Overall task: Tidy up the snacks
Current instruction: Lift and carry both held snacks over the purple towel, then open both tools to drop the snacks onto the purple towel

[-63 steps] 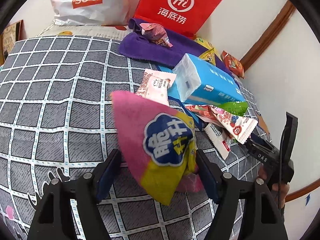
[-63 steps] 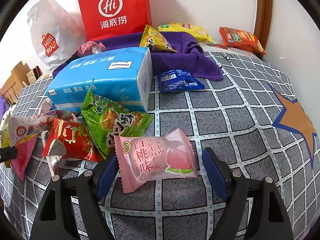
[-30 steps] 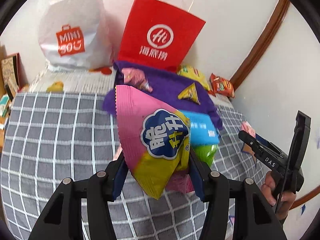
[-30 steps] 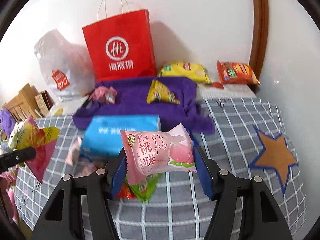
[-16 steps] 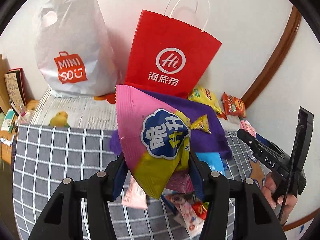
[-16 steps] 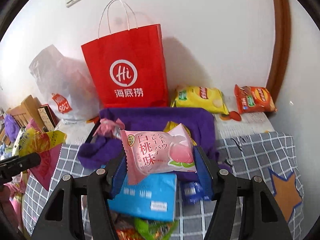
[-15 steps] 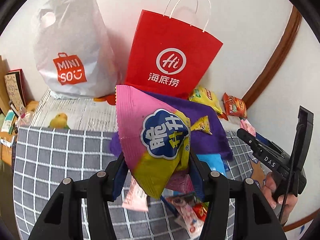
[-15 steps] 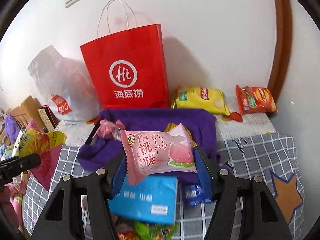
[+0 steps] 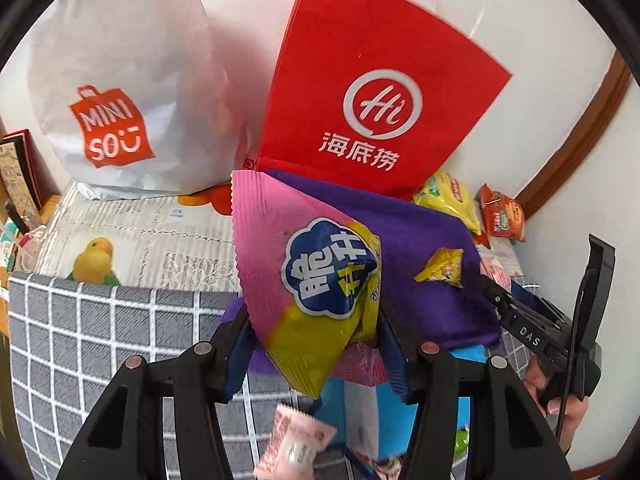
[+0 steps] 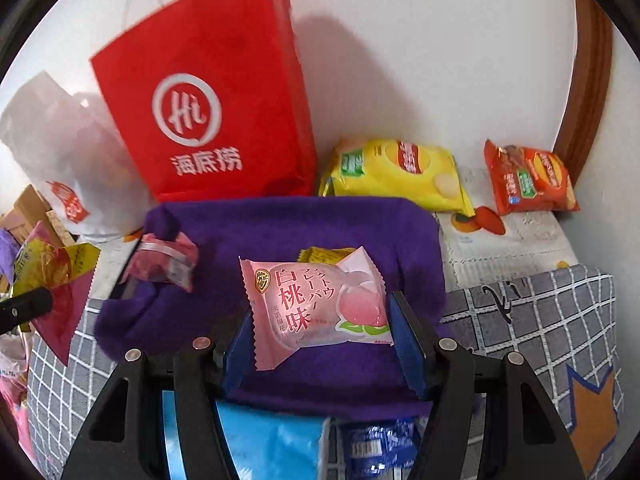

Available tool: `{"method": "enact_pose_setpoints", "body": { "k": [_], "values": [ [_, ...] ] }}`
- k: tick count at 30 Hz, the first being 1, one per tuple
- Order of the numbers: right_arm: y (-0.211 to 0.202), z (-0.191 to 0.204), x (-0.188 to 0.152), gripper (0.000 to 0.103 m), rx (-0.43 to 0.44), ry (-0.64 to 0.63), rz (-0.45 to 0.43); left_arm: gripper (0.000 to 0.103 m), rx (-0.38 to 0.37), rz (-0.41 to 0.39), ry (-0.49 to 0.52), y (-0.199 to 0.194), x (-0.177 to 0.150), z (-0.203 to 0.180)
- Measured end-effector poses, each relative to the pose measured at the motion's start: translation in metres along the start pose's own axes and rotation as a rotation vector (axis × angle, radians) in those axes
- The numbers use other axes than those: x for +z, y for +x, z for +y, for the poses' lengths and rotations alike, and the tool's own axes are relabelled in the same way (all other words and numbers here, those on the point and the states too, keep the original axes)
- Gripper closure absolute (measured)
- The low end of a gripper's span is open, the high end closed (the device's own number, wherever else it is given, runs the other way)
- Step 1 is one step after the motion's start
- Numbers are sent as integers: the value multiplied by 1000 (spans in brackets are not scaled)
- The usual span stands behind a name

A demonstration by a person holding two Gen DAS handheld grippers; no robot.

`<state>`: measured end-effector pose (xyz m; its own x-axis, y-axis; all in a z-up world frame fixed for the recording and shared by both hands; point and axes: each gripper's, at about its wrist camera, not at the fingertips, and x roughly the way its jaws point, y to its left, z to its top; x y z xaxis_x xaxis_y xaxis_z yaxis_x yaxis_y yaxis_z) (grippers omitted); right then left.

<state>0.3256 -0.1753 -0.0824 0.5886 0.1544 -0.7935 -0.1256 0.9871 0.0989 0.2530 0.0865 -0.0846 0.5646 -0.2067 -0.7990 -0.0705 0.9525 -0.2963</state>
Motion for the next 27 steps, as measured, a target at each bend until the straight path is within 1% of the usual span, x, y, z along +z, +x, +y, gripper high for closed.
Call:
{"method": "enact_pose_setpoints", "body": {
  "k": [7,10,12,19,27],
  "values": [
    [35,-16,-9,40,33,48,46,50,-3,49,10,45,11,-2],
    [48,-20,-13,40,30,57,87,50,-27,69,12,61,13,-4],
    [52,-22,-14,40,26,58,90,50,-50,77,17,69,14,-8],
    [57,-19,-16,40,24,20,83,50,-80,115,25,88,13,-16],
    [62,-19,-16,40,14,6,97,50,-60,151,41,91,9,-19]
  ]
}}
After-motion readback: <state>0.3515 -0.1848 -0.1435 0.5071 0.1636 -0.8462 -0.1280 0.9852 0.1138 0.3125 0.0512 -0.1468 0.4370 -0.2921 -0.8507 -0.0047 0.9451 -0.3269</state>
